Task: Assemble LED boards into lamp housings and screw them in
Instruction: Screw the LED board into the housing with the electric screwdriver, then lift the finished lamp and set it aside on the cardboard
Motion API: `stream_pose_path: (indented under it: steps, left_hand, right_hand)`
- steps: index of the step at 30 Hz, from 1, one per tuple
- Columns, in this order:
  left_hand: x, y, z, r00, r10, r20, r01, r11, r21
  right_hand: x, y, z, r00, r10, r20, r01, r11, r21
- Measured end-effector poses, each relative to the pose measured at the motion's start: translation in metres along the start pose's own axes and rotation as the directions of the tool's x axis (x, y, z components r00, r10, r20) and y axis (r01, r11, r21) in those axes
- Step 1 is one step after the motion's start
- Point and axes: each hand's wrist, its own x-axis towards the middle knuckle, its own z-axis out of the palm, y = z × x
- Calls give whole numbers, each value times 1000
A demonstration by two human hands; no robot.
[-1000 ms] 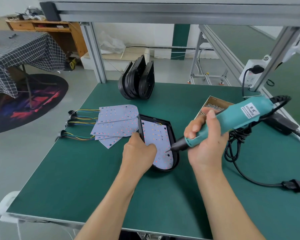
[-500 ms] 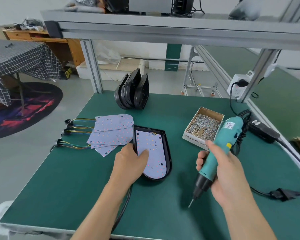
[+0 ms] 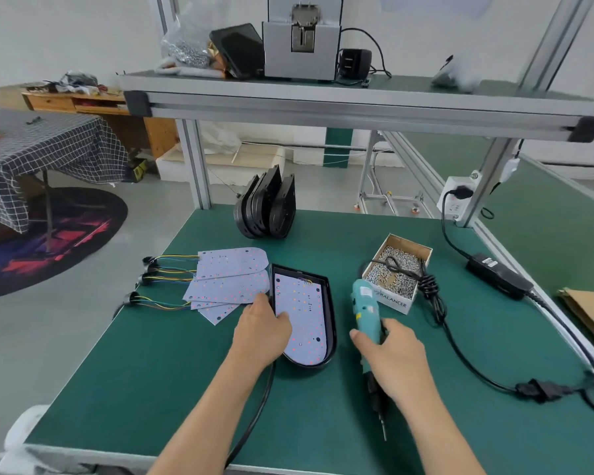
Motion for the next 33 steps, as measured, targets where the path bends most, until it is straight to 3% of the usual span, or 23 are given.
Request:
stream_pose_path:
  steps: [4, 11, 15, 17, 19, 21, 23, 25, 28, 33]
  left_hand:
    - [-5, -4, -2, 999, 8, 52, 1, 987, -158]
    - [-15, -11, -6, 996, 93, 2, -85, 911, -404]
    - [-21, -8, -14, 995, 101, -10, -84, 764, -639]
    - [-23, -3, -20, 996, 95, 1, -61, 658, -751]
    - [-23, 6, -26, 995, 103, -9, -65, 555, -829]
    - [-21, 19, -33, 994, 101, -39, -81, 461, -884]
    - [-20, 35, -41, 992, 102, -70, -103, 375, -921]
    - [-21, 54, -51, 989, 110, -102, -132, 312, -941]
    - [-24, 78, -67, 981, 113, -157, -182, 261, -948]
    - [-32, 94, -91, 980, 60, -189, -197, 162, -967]
  right_hand:
    - [-2, -10, 6, 998, -6, -59, -12, 951, -308]
    - [-2, -13, 9, 1000, 26, -3, -25, 919, -394]
    - [-3, -9, 7, 999, 49, 0, -46, 925, -376]
    - [-8, -8, 5, 999, -6, -33, -7, 919, -394]
    - [-17, -12, 3, 980, -163, -116, 118, 940, -320]
    - [-32, -23, 1, 945, -293, -144, 280, 954, -107]
    - [-54, -42, 0, 957, -287, 38, 269, 931, 247]
    - [-76, -58, 4, 903, -323, 285, 154, 860, 486]
    - [-103, -70, 12, 815, -392, 427, 100, 821, 562]
    - [-115, -76, 4, 786, -383, 485, 134, 872, 471]
